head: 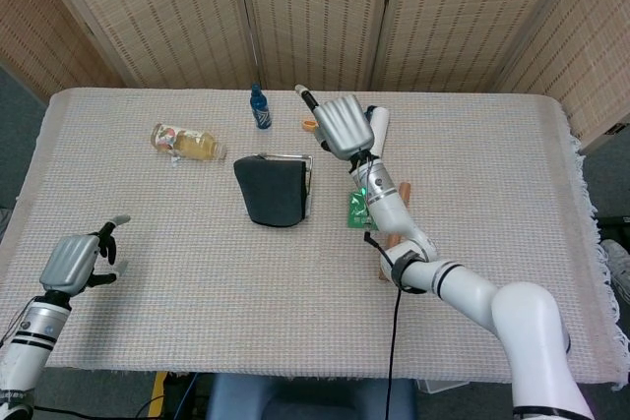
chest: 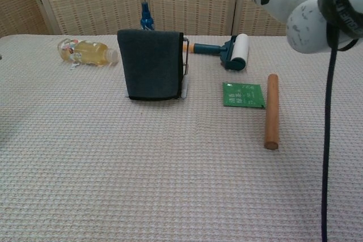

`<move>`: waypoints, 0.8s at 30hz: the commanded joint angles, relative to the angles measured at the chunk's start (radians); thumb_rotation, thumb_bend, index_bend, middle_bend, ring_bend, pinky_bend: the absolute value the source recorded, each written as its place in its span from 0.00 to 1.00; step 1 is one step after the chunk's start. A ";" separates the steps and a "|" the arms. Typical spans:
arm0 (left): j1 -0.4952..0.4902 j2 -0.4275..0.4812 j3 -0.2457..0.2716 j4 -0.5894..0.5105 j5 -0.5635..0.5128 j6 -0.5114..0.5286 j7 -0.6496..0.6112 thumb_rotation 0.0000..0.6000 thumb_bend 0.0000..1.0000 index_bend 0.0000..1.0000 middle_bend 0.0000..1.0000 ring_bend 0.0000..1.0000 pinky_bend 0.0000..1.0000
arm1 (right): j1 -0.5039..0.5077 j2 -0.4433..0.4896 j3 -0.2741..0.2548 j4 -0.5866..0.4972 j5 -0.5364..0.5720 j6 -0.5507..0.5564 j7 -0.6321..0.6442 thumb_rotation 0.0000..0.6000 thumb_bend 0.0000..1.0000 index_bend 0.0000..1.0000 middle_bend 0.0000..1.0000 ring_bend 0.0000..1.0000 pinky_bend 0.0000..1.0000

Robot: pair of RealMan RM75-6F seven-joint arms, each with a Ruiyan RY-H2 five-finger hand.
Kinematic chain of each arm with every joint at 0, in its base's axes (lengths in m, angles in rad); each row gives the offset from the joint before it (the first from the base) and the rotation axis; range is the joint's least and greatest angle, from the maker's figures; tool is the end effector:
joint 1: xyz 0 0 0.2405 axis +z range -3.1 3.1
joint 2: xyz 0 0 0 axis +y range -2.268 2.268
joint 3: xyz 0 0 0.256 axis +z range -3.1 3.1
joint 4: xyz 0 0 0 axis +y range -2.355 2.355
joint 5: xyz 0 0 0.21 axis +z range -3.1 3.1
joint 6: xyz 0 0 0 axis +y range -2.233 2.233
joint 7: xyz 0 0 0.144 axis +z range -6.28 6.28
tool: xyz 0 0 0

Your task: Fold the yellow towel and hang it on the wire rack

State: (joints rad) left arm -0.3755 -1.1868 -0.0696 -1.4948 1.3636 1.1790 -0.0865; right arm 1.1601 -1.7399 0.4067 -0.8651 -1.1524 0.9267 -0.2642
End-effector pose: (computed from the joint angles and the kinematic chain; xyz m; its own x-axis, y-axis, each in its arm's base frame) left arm -0.2954 0.2757 0.1201 0.3583 0.1693 0.9181 0.9324 -0.1136 -0.3430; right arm -0.0217 -0.4855 0.0233 0.4679 0.1922 0.8626 -0.7608 -0.4092 0.5038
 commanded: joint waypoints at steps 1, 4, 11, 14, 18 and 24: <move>0.017 -0.008 -0.005 0.000 -0.009 0.027 0.021 1.00 0.37 0.23 0.64 0.50 0.70 | -0.232 0.253 -0.080 -0.385 0.019 0.106 -0.040 1.00 0.42 0.18 0.83 0.93 1.00; 0.031 -0.013 -0.004 0.003 -0.009 0.053 0.049 1.00 0.37 0.25 0.62 0.45 0.67 | -0.326 0.359 -0.127 -0.529 0.011 0.143 -0.028 1.00 0.42 0.21 0.82 0.91 1.00; 0.075 -0.016 -0.003 -0.033 -0.020 0.117 0.102 1.00 0.37 0.26 0.56 0.41 0.58 | -0.526 0.540 -0.258 -0.705 -0.096 0.249 0.094 1.00 0.45 0.21 0.73 0.80 0.99; 0.094 -0.018 0.002 -0.053 -0.015 0.149 0.132 1.00 0.37 0.25 0.55 0.41 0.52 | -0.604 0.610 -0.318 -0.747 -0.162 0.291 0.173 1.00 0.46 0.21 0.69 0.72 0.91; 0.126 -0.027 0.002 -0.073 0.000 0.210 0.149 1.00 0.37 0.24 0.52 0.39 0.48 | -0.709 0.653 -0.384 -0.749 -0.240 0.385 0.241 1.00 0.46 0.21 0.62 0.63 0.81; 0.171 -0.039 0.020 -0.095 0.050 0.294 0.178 1.00 0.36 0.22 0.49 0.37 0.46 | -0.836 0.679 -0.447 -0.730 -0.295 0.487 0.306 1.00 0.46 0.21 0.45 0.43 0.61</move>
State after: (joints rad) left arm -0.2173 -1.2218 -0.0571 -1.5803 1.4009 1.4588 0.0792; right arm 0.3579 -1.0757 -0.0149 -1.6005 -1.4230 1.3859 0.0148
